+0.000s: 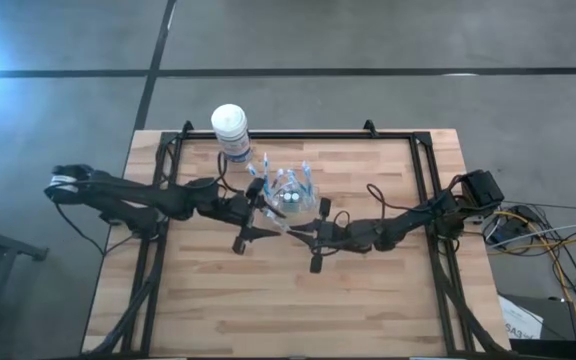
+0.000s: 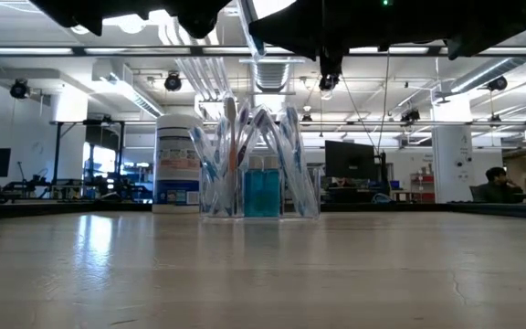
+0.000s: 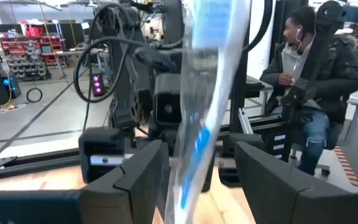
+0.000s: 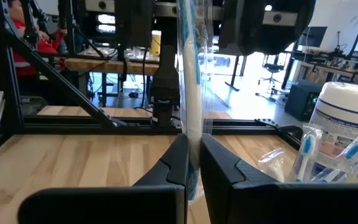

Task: Pick & Place toothbrushing station
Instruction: Put the blue toothbrush in the transparent organizer

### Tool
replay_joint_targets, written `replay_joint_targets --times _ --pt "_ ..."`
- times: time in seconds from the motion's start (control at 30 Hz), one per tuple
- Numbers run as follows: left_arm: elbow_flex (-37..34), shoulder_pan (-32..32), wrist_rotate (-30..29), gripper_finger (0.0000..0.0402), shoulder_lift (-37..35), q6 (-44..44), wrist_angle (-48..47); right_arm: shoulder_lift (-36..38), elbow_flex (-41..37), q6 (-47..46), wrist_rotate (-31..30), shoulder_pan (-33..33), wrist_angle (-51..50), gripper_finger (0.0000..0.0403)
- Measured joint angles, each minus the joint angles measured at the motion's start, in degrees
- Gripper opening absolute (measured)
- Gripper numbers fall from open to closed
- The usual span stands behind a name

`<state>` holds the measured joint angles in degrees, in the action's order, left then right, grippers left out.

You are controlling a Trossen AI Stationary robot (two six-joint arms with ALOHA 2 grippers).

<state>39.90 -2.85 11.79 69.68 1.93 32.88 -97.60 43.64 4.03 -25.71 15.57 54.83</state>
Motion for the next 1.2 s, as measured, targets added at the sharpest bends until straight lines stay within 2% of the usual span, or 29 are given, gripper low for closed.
replay_joint_targets --times 0.33,0.47,0.63,0.67,0.8,0.9,1.03,1.2 --pt "1.25 -0.07 -0.15 0.0194 0.66 -0.06 0.13 0.00 -0.02 0.00 0.00 0.00 -0.18 0.0015" --pt "1.22 -0.20 -0.84 0.0146 1.08 -0.71 0.14 0.00 -0.02 -0.02 0.00 0.00 -0.11 0.0018" --pt "1.18 -1.88 -1.83 0.0034 1.41 0.10 1.33 0.00 -0.02 -0.28 0.43 -0.08 0.03 0.0021" --pt "1.19 -2.12 -1.84 0.0024 1.41 0.70 1.43 0.00 -0.02 -0.46 0.28 -0.04 0.11 0.0021" --pt "1.46 -2.72 -3.91 0.0025 1.41 0.82 1.50 0.00 -0.04 -1.33 0.26 -0.11 1.09 0.0024" --pt "1.43 -2.79 -4.79 0.0025 1.32 0.81 1.53 0.00 -0.04 -1.23 1.32 -0.18 1.46 0.0045" --pt "1.31 -2.86 -4.58 0.0025 1.28 0.79 0.38 -0.02 -0.04 -1.07 1.53 -0.17 1.30 0.0102" --pt "0.97 -2.86 -5.92 0.0024 -1.89 1.86 -7.13 0.16 -0.04 -1.04 -0.56 -0.30 1.42 0.0170"
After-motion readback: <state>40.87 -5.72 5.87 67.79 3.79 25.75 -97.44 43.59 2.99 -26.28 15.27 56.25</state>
